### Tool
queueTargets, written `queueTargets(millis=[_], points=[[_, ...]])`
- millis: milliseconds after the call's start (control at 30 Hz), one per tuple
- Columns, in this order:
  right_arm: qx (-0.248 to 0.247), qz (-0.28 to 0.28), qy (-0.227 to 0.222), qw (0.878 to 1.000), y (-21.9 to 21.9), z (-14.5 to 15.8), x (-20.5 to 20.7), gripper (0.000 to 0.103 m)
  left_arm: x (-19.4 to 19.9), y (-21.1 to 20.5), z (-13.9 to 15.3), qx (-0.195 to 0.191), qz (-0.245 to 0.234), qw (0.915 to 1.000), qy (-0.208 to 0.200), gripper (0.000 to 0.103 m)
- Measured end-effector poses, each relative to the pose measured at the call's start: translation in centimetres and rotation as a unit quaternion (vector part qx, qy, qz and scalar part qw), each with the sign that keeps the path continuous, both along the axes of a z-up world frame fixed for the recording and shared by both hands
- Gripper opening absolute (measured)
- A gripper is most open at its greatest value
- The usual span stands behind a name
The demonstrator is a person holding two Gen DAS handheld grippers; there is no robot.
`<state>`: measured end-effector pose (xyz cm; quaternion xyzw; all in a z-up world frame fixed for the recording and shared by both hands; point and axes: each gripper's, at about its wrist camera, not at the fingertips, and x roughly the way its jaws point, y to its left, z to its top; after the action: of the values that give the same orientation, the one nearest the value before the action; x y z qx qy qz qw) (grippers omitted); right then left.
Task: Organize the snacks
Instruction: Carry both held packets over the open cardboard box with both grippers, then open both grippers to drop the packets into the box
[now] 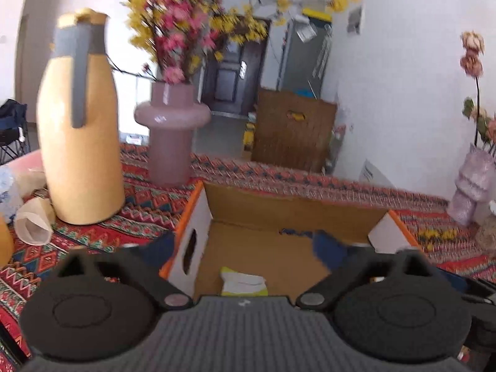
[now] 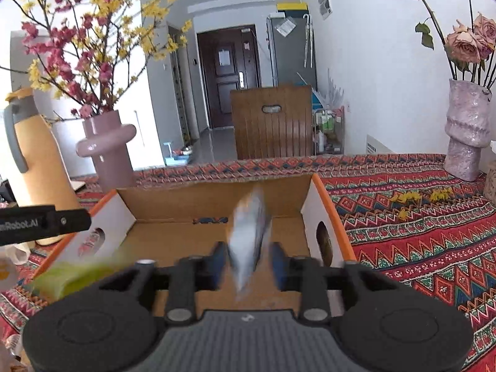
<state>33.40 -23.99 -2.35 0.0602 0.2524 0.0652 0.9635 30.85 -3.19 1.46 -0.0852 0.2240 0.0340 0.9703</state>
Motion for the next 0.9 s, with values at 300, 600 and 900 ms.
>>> queueTargets(millis=[300, 600, 900], points=[[0.035, -0.016, -0.049, 0.998, -1.4, 1.2, -2.3, 0.103, -0.9, 0.1, 0.4, -0.014, -0.004, 0.9999, -0.005, 0.103], [0.042, -0.019, -0.07, 0.997, -1.8, 2.3, -3.4, 0.103, -2.7, -0.4, 2.4, -0.009, -0.015, 0.9995, -0.027, 0.103], [0.031, -0.005, -0.106, 0.994, -1.2, 5.2, -7.2, 0.103, -6.5, -0.2, 4.6, -0.014, -0.025, 0.9988, -0.04, 0.103]])
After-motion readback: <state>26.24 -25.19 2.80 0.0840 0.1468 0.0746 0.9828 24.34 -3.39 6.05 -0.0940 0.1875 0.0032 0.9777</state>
